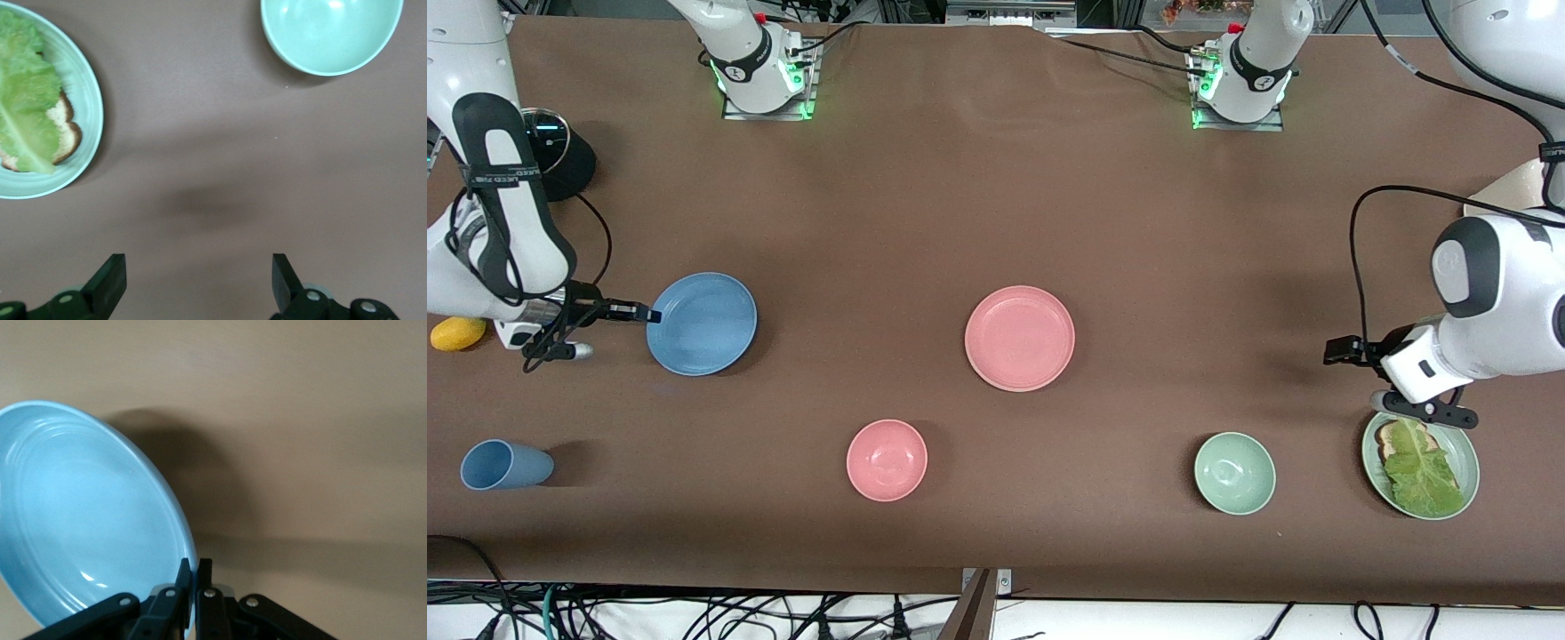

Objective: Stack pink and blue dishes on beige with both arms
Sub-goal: 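Grasp the blue plate rim with the right gripper while the left gripper withdraws, then carry the blue plate with the right gripper onto the pink plate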

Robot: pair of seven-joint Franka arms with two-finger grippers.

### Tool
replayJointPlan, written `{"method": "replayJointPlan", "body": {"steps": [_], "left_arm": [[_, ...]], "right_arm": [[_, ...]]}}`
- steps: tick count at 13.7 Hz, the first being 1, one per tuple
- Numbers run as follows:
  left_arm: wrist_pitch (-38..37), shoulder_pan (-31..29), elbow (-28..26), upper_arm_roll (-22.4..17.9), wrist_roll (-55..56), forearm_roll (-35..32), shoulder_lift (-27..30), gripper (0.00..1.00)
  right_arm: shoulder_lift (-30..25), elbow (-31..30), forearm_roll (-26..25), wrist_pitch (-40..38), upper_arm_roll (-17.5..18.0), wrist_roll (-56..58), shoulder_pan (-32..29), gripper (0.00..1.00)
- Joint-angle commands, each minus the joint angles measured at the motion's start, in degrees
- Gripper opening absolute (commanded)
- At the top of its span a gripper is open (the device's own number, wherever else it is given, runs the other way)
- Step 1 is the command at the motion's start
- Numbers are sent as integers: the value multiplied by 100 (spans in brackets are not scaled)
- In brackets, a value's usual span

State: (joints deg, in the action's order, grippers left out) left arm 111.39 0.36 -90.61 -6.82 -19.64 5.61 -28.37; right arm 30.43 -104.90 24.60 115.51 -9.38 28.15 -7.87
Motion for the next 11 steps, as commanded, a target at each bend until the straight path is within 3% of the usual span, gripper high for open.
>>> {"method": "replayJointPlan", "body": {"steps": [1, 7, 11], "left_arm": [[-170, 8, 17, -3, -49, -87, 147, 99], [-889, 104, 148, 58, 600, -60, 604, 99], [-2417, 140, 1149, 146, 1347, -60, 648, 99]], "right_arm": [[-2, 750, 36, -1011, -2, -712, 267, 0], [-72, 1700, 19, -1743, -2, -1776, 1365, 0], [-37, 1991, -69, -1664, -11, -3294, 2453, 0]]}}
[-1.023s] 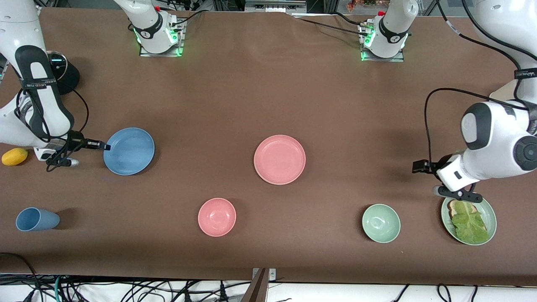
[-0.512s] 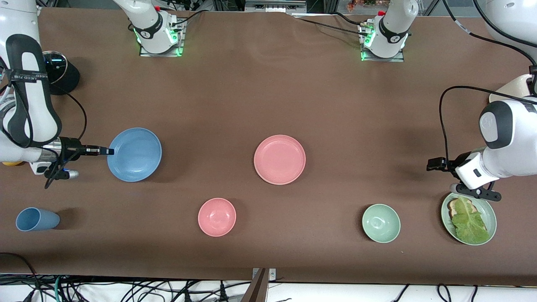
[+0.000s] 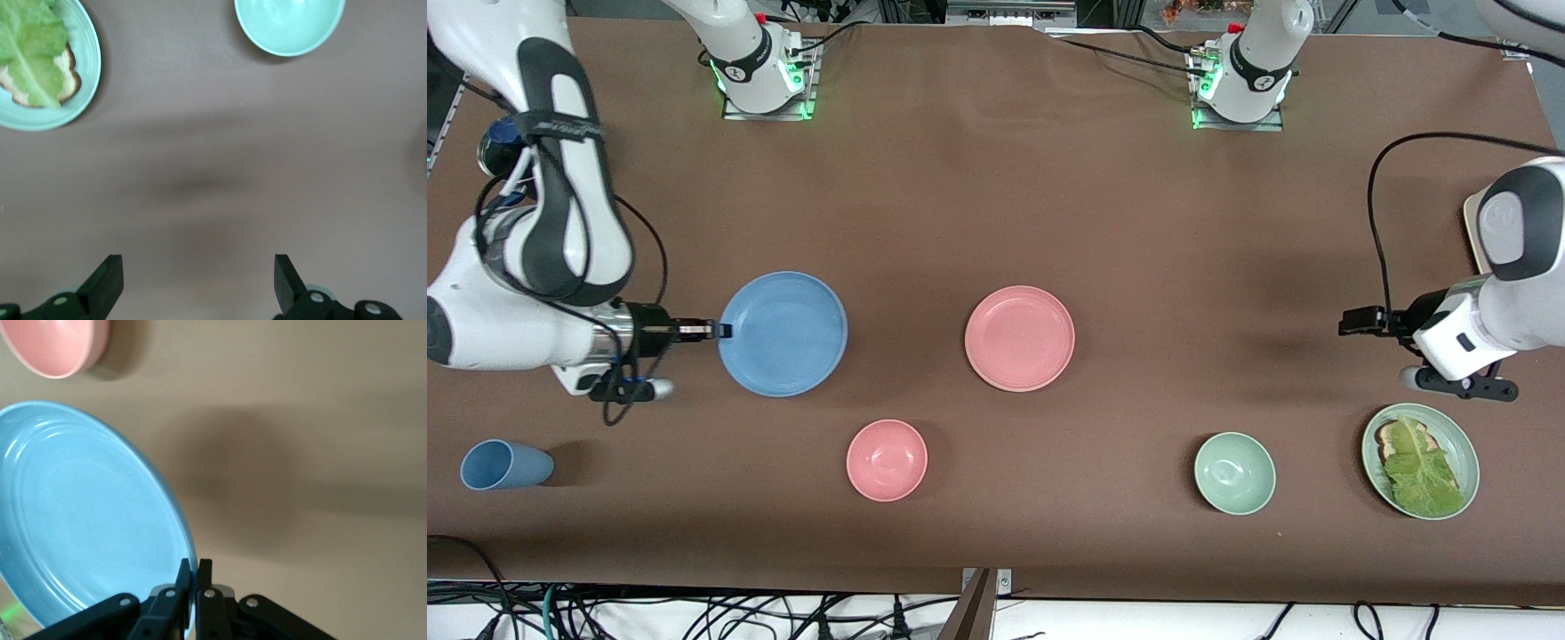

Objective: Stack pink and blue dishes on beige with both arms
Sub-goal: 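Carry the blue plate with the right gripper onto the pink plate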

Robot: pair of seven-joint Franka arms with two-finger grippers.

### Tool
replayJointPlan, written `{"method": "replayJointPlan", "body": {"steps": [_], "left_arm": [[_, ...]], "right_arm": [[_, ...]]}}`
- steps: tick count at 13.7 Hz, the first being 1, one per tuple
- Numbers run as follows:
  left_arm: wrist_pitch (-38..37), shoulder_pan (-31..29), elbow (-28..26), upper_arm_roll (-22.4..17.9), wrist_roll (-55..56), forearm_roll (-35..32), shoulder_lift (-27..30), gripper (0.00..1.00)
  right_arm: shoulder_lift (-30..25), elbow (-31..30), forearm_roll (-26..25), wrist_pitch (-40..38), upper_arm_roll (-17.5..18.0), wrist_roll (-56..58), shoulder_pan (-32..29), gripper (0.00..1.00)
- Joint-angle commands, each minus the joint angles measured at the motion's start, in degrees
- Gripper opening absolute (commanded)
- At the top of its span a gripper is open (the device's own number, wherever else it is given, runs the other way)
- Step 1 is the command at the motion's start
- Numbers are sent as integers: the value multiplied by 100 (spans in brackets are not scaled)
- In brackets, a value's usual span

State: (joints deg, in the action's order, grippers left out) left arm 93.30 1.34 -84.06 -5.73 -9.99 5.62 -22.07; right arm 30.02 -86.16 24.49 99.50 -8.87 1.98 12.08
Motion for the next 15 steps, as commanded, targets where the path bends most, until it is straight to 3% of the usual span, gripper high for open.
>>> {"method": "replayJointPlan", "body": {"steps": [1, 8, 15], "left_arm": [[-785, 42, 592, 46, 549, -61, 62, 100], [-1156, 51, 593, 81, 621, -104, 624, 100], [-1584, 7, 443, 204, 533, -69, 1407, 100]], "right_arm": [[21, 134, -50, -19, -62, -1099, 723, 0], [671, 134, -103, 1737, -71, -3062, 2261, 0], [1058, 134, -182, 2231, -71, -3651, 2887, 0]]}}
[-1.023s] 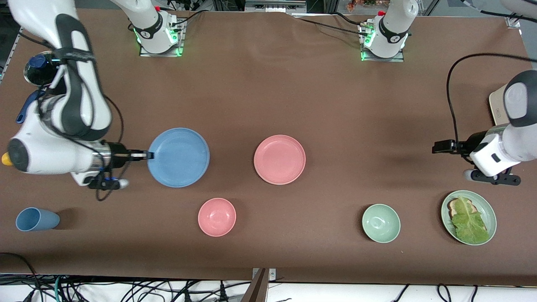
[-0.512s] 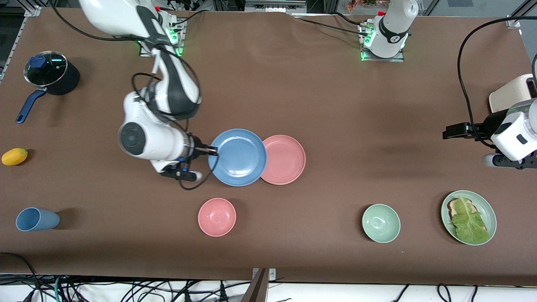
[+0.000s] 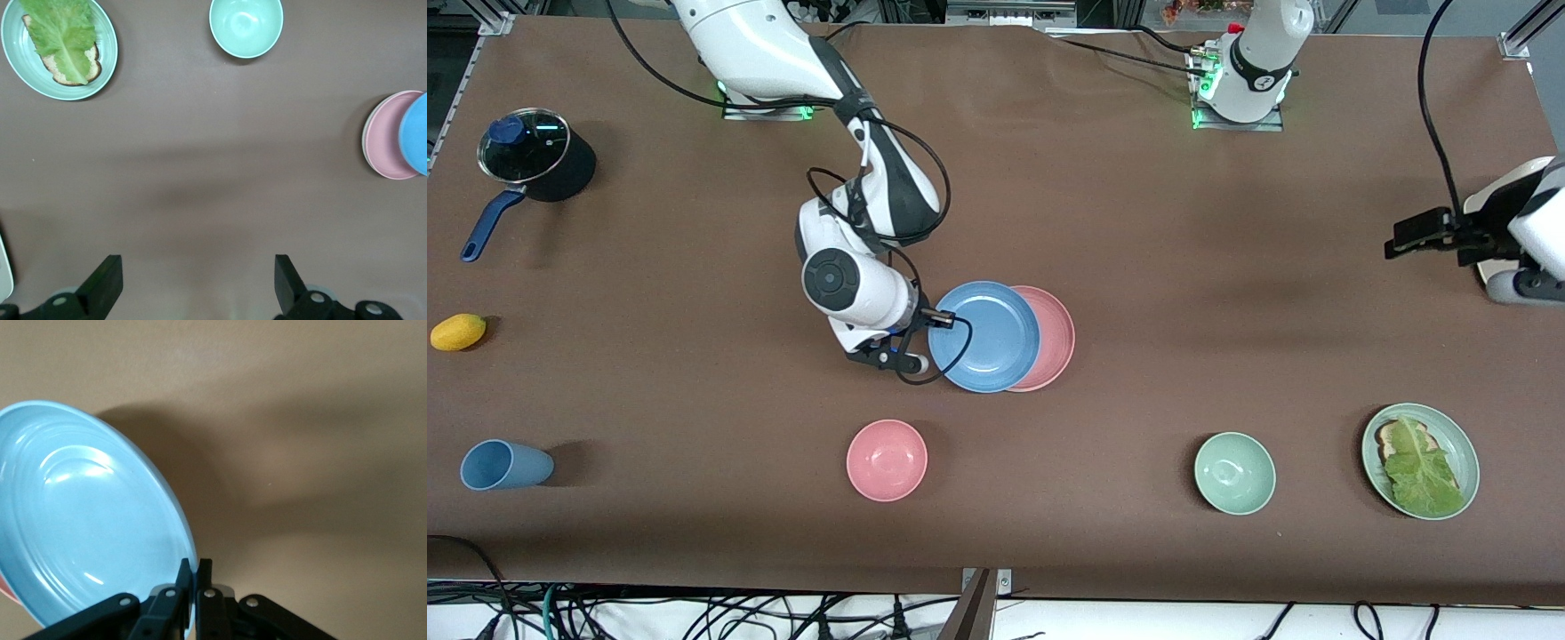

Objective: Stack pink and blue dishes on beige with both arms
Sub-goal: 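Carry the blue plate with the right gripper onto the pink plate, then lower the blue plate and open the right gripper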

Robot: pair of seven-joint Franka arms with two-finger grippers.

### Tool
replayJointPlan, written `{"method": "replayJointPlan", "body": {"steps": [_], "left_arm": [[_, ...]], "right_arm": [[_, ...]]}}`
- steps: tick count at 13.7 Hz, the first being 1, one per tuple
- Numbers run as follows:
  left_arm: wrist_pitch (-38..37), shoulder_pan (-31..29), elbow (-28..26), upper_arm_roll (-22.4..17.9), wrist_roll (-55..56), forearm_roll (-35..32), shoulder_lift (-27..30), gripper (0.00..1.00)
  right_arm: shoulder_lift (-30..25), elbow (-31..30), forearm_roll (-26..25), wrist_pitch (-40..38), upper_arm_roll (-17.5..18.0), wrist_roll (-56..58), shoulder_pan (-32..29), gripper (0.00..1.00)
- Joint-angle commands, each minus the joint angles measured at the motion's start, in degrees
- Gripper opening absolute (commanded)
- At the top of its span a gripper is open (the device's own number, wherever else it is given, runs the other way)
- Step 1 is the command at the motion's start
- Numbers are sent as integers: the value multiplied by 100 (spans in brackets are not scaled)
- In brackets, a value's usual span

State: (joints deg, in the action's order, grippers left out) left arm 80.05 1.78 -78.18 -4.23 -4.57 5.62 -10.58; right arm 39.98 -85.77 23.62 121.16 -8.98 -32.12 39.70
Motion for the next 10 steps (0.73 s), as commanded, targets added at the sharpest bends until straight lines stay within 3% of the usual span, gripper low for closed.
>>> {"method": "replayJointPlan", "body": {"steps": [1, 4, 10], "left_arm": [[-444, -72, -145, 54, 9, -69, 284, 100], [-1000, -55, -198, 54, 1, -69, 293, 100], [-1369, -64, -163, 116, 0, -87, 310, 100]], "right_arm": [[97, 95, -138, 162, -60, -356, 230, 0], [168, 95, -533, 189, -60, -637, 363, 0], [203, 95, -499, 479, -43, -664, 459, 0]]}}
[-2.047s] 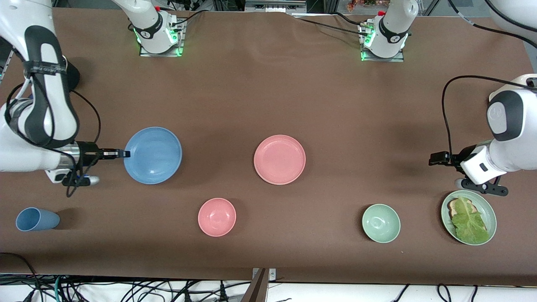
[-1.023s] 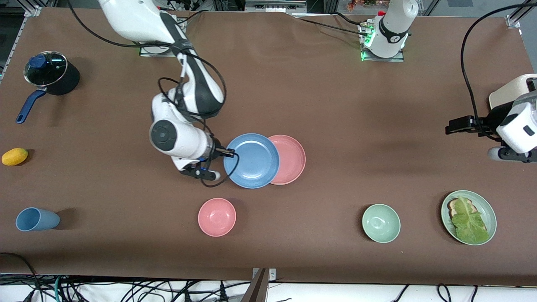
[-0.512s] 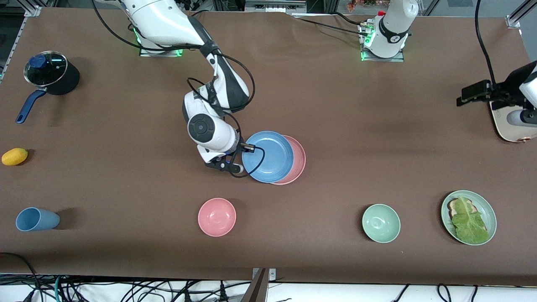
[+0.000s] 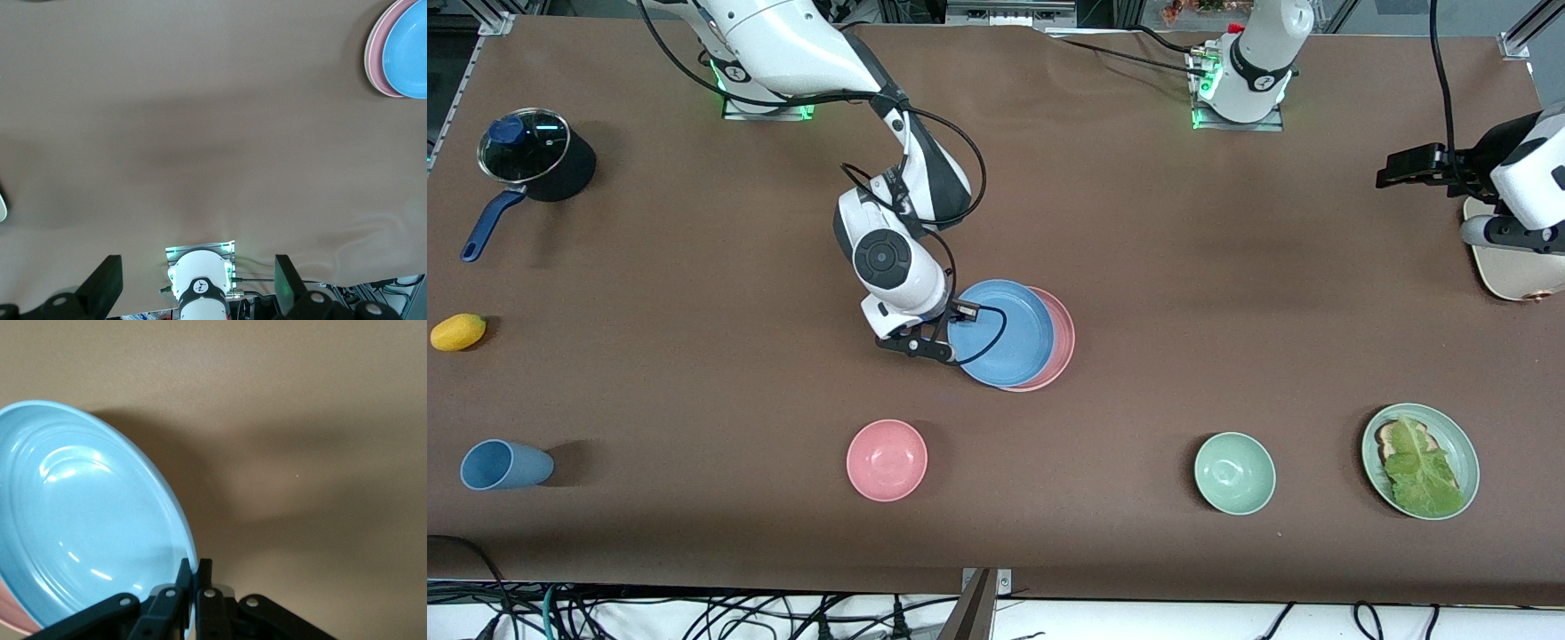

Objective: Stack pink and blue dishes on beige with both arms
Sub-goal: 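Lower the blue plate and open the right gripper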

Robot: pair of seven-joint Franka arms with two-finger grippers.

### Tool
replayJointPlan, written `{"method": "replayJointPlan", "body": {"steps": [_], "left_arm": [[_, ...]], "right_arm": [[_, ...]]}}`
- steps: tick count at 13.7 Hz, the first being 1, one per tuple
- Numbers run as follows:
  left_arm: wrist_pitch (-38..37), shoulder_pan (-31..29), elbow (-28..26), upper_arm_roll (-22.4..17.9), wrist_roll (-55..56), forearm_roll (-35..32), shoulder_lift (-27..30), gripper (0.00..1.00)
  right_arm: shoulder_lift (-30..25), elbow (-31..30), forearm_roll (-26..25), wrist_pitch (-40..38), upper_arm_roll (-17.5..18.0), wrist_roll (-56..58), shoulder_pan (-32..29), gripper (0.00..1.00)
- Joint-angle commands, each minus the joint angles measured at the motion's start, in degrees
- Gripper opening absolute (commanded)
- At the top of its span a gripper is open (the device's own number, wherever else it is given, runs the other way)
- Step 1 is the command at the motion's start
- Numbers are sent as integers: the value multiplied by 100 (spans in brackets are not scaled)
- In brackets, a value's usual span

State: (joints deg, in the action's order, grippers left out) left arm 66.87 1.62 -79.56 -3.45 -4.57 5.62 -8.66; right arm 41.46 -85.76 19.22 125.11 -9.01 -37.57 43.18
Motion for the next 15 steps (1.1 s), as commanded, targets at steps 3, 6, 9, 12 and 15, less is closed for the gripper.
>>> {"method": "replayJointPlan", "body": {"steps": [3, 6, 9, 12, 15], "left_arm": [[-7, -83, -16, 11, -9, -61, 311, 100], [90, -83, -112, 3, -9, -148, 461, 100], [90, -74, -156, 2, 35, -149, 637, 100], [98, -65, -165, 11, 44, -149, 734, 100], [107, -92, -262, 3, 44, -140, 699, 100]], "right_arm": [[108, 94, -50, 276, -40, -268, 164, 0], [178, 94, -50, 347, -40, -295, 261, 0], [187, 94, -41, 435, -40, -330, 270, 0], [161, 94, -84, 400, -48, -365, 270, 99], [65, 94, -102, 374, -101, -348, 270, 100]]}}
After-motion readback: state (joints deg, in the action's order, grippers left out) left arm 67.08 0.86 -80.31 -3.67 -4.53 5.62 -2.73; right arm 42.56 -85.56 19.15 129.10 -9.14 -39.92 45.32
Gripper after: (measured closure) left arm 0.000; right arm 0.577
